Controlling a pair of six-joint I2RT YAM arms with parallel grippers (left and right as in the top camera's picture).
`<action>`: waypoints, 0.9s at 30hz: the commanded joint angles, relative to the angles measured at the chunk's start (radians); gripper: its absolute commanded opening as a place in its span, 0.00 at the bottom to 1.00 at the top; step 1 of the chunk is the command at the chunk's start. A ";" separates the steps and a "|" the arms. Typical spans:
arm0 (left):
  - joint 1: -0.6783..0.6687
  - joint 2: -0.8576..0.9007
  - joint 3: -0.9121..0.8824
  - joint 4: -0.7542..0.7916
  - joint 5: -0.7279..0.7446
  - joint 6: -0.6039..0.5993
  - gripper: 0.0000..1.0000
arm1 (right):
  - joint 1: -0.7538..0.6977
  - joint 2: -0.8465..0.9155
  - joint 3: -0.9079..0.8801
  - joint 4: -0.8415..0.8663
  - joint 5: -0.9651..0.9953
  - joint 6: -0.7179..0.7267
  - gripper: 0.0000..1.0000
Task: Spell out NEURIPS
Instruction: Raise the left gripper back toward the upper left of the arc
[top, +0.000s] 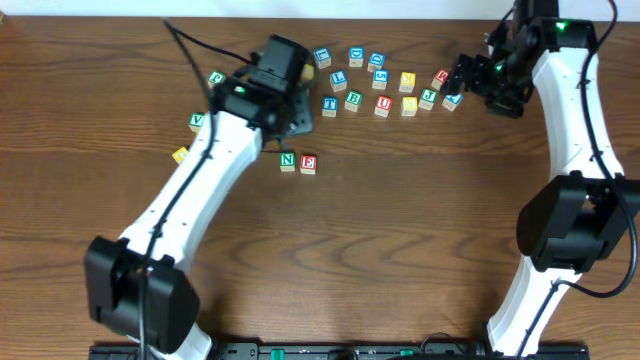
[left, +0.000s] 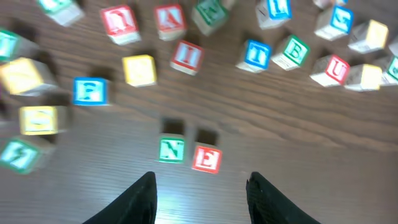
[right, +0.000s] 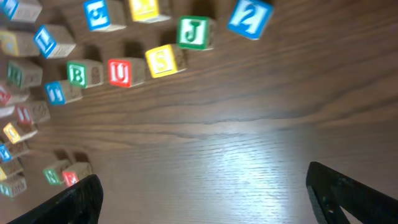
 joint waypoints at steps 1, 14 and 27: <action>0.068 -0.041 0.023 -0.023 -0.016 0.055 0.47 | 0.052 -0.038 0.018 0.010 -0.003 -0.037 0.99; 0.243 -0.043 0.022 -0.056 -0.017 0.187 0.48 | 0.226 -0.038 0.018 0.047 0.140 -0.037 0.99; 0.255 -0.040 0.021 -0.056 -0.017 0.234 0.53 | 0.250 -0.038 0.018 0.137 0.053 0.002 0.92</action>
